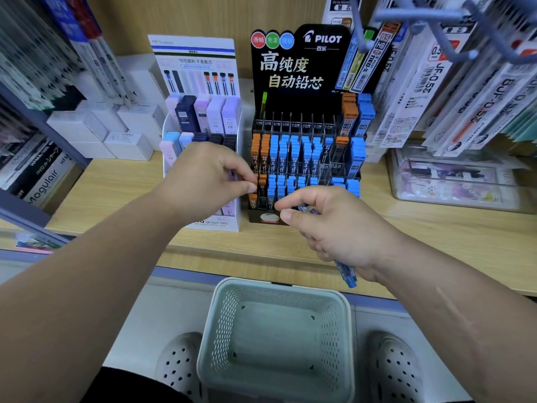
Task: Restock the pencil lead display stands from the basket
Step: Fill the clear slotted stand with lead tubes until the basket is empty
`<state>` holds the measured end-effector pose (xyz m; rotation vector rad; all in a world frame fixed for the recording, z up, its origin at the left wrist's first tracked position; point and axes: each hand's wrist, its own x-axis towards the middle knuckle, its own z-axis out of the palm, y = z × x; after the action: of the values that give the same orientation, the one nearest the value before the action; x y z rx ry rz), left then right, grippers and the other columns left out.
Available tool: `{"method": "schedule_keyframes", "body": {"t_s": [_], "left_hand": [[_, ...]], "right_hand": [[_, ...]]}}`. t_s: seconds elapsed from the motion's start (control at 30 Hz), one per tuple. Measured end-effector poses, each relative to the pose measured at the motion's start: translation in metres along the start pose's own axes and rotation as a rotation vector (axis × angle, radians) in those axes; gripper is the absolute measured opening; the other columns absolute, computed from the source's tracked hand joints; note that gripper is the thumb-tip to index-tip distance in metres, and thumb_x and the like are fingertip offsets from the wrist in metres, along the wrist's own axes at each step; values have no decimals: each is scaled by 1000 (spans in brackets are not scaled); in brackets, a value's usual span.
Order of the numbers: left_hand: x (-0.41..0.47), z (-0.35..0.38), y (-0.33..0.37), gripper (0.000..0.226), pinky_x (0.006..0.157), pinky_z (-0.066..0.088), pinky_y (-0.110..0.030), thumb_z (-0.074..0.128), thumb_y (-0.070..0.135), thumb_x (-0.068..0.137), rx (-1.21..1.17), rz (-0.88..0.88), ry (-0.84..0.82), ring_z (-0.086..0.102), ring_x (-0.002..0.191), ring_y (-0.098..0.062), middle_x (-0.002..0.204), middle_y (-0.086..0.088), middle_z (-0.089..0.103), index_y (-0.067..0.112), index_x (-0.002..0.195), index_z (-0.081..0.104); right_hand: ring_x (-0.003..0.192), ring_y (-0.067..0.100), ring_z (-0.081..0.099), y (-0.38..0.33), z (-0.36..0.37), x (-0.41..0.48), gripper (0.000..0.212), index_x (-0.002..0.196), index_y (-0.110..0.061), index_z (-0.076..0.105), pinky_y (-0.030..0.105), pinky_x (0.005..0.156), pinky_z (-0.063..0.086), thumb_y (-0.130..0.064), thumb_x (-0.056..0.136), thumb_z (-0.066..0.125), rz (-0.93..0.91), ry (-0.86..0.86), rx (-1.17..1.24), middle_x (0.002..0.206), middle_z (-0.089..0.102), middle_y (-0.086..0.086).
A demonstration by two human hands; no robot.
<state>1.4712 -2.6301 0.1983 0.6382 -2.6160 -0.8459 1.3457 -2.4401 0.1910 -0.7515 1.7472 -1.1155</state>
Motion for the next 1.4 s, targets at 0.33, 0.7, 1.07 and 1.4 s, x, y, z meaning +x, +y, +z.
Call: {"method": "schedule_keyframes", "body": {"t_s": [0.33, 0.7, 1.07, 1.4], "left_hand": [[1, 6, -7, 7, 62, 40, -18, 85, 18, 77, -67, 25, -1, 54, 62, -3, 75, 9, 66, 21, 80, 79], [4, 4, -4, 8, 64, 35, -5, 83, 12, 78, 120, 158, -41, 55, 68, 10, 69, 22, 54, 16, 84, 79], [6, 3, -5, 12, 60, 36, -4, 77, 11, 84, 107, 113, -129, 55, 66, 9, 65, 42, 55, 21, 80, 71], [9, 0, -4, 9, 57, 37, -5, 77, 12, 85, 109, 85, -166, 55, 60, 8, 62, 18, 56, 19, 80, 73]], "right_hand": [[47, 14, 30, -3, 0, -2, 10, 106, -27, 72, 28, 49, 27, -27, 98, 66, -6, 10, 0, 44, 43, -15], [40, -1, 45, 0, 8, 3, 29, 126, -35, 65, 12, 47, 31, -29, 98, 65, -69, 4, -250, 44, 47, -31], [124, 9, 56, 1, 35, 9, 49, 145, -42, 50, 21, 97, 42, -27, 99, 62, -258, 72, -612, 138, 62, -10], [84, 35, 65, 3, 50, 14, 65, 148, -40, 29, 41, 68, 56, -7, 96, 50, -330, 172, -1031, 94, 68, 6]]}}
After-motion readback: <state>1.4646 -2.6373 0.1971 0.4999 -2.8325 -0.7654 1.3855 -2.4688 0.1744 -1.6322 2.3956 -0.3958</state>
